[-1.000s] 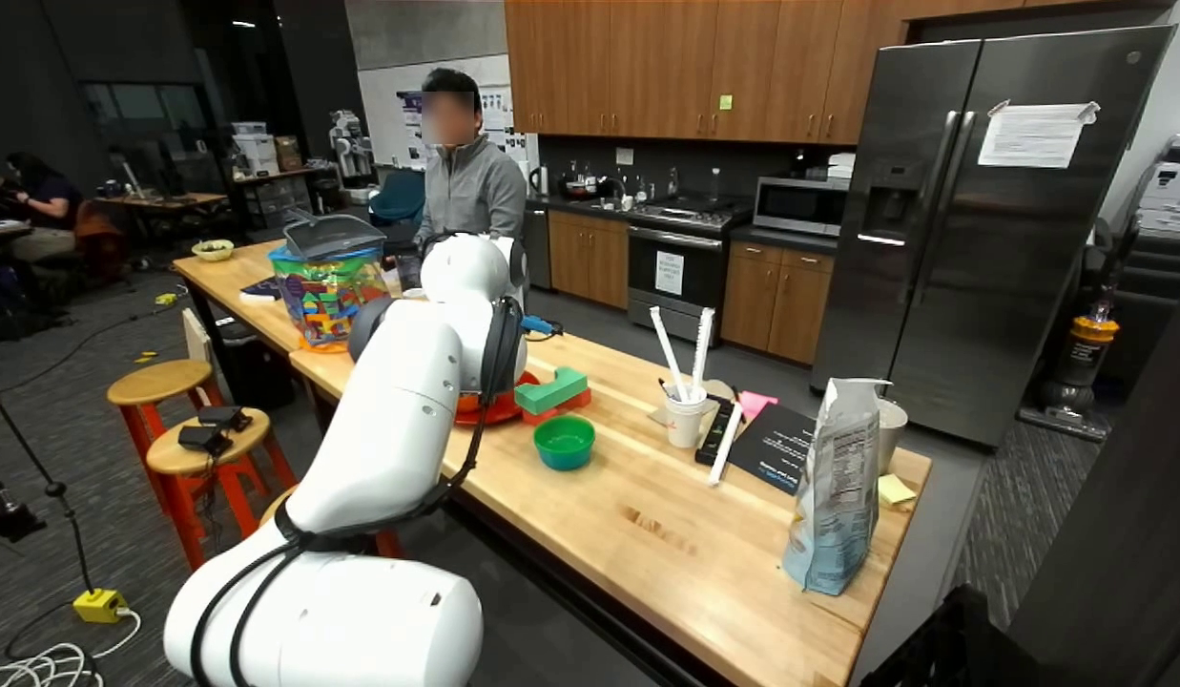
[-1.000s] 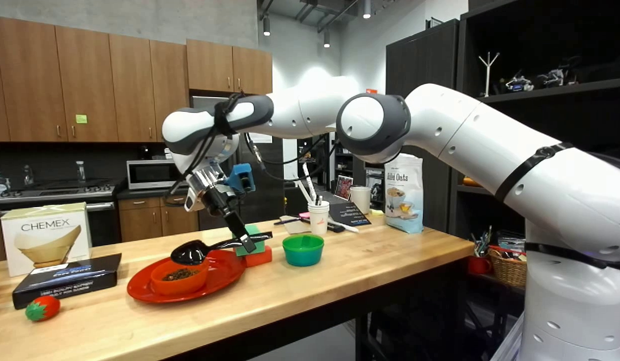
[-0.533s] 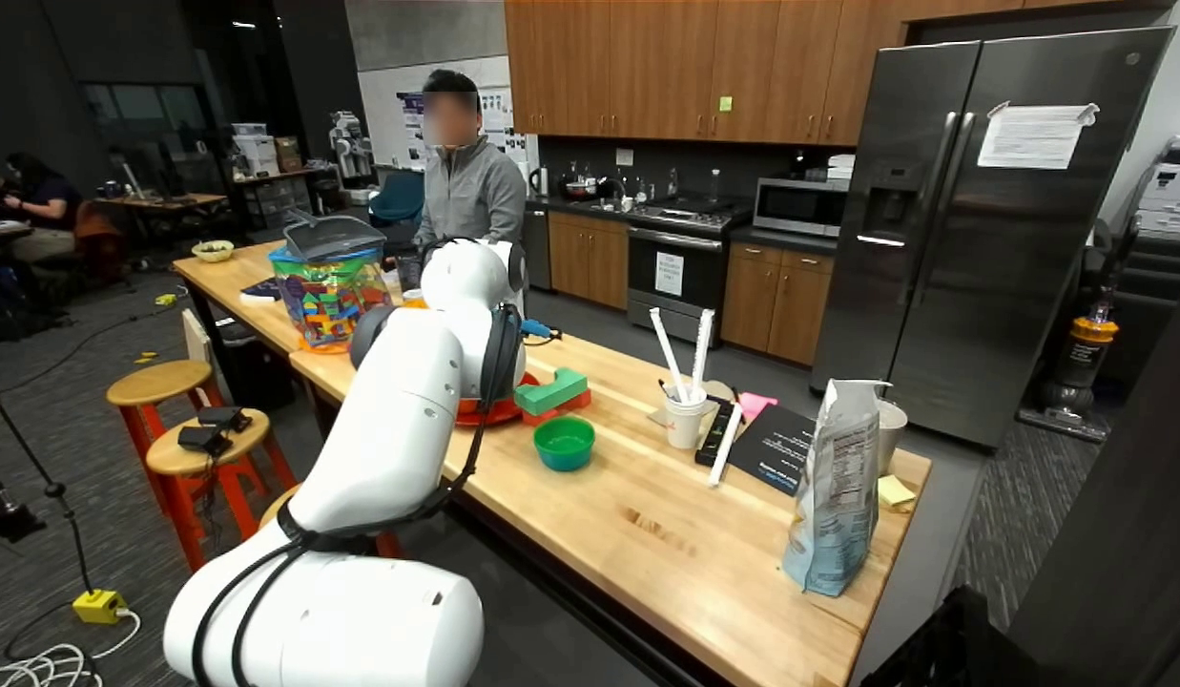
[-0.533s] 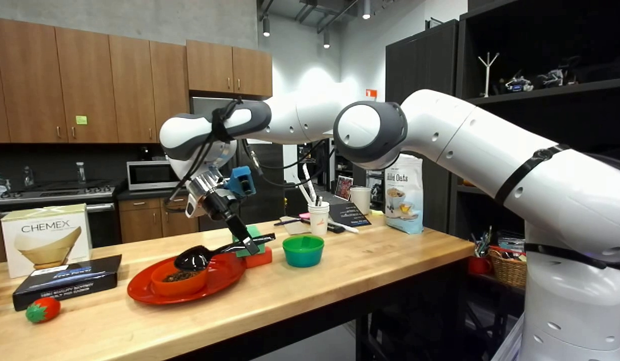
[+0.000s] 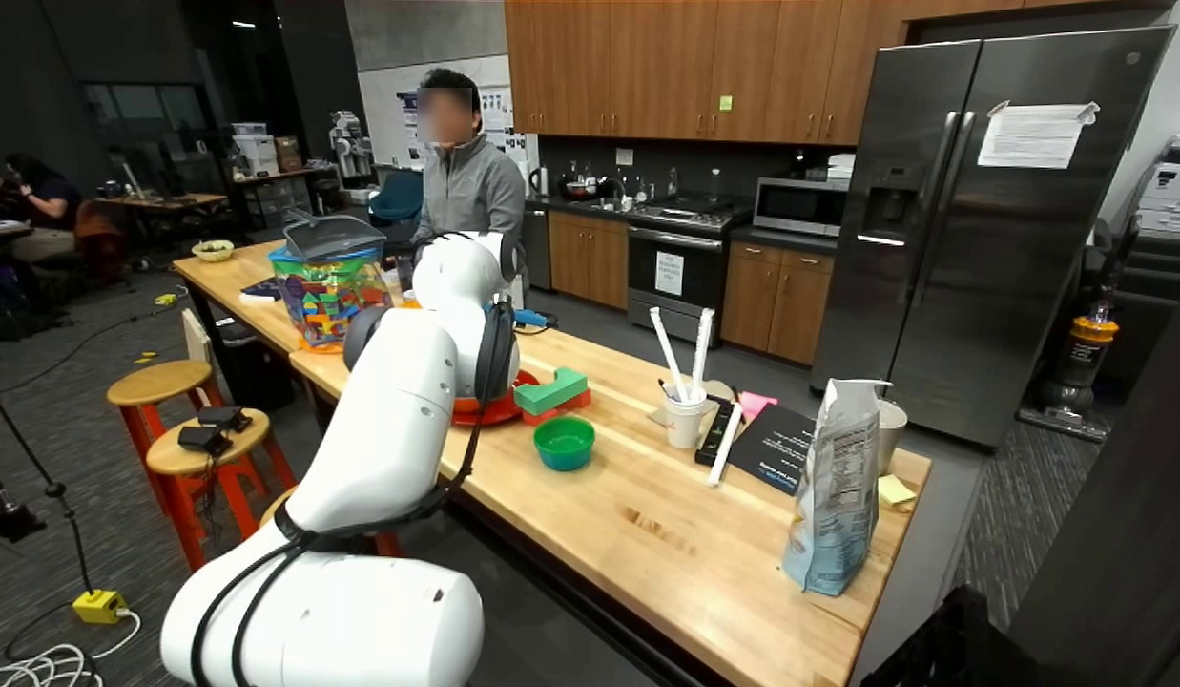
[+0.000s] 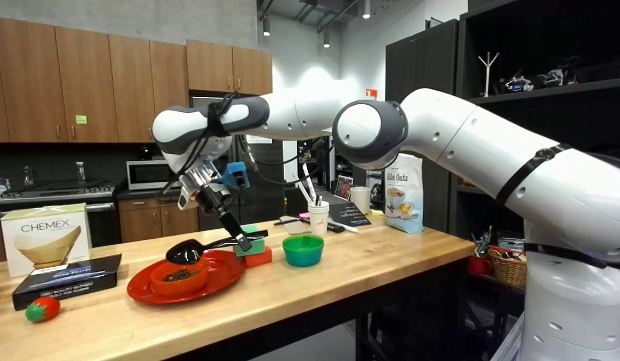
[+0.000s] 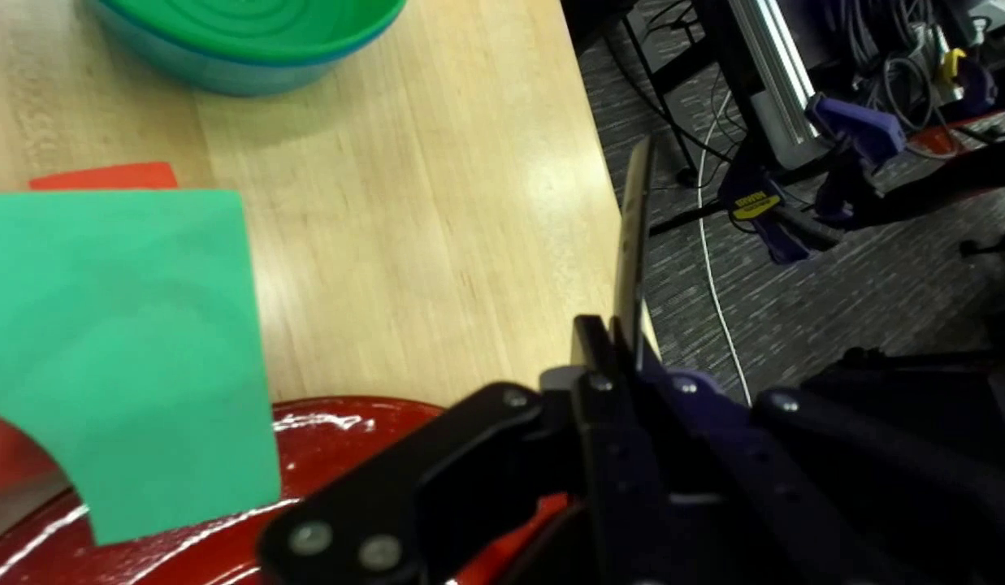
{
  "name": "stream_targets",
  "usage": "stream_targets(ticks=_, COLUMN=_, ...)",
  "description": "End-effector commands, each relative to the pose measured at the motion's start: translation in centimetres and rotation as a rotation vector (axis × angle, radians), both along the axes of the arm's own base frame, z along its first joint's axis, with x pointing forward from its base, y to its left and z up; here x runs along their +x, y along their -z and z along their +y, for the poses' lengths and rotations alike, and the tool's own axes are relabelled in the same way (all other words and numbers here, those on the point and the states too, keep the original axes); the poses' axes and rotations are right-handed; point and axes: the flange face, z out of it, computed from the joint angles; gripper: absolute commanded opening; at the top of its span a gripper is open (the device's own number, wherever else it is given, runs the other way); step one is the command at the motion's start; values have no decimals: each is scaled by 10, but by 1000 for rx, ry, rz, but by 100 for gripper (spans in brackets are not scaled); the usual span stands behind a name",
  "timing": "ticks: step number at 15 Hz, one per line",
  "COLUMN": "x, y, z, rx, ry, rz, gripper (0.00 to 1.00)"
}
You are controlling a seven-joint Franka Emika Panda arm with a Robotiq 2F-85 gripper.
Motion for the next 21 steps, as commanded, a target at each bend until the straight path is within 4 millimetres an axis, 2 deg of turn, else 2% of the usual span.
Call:
stream_targets(ticks=1, x=7, y=-4, z=-1, rx=-50, ry=-18, rz=-62, gripper=1)
stream_targets(ticks=6, x=7, y=0, z=-2, rx=-146, ry=-39, rz=-99, gripper=1)
stream_targets(ticks=8, x=5, y=6, z=0, rx=-125, ry=-34, rz=-80, gripper=4)
stream_targets(ticks=18, x=4, y=6, z=3, rx=-132, ry=-37, rz=-84, gripper=4)
stream_targets(ticks=21, x=2, y=9, z=9, rx=-159, ry=-53, rz=-100, gripper=1)
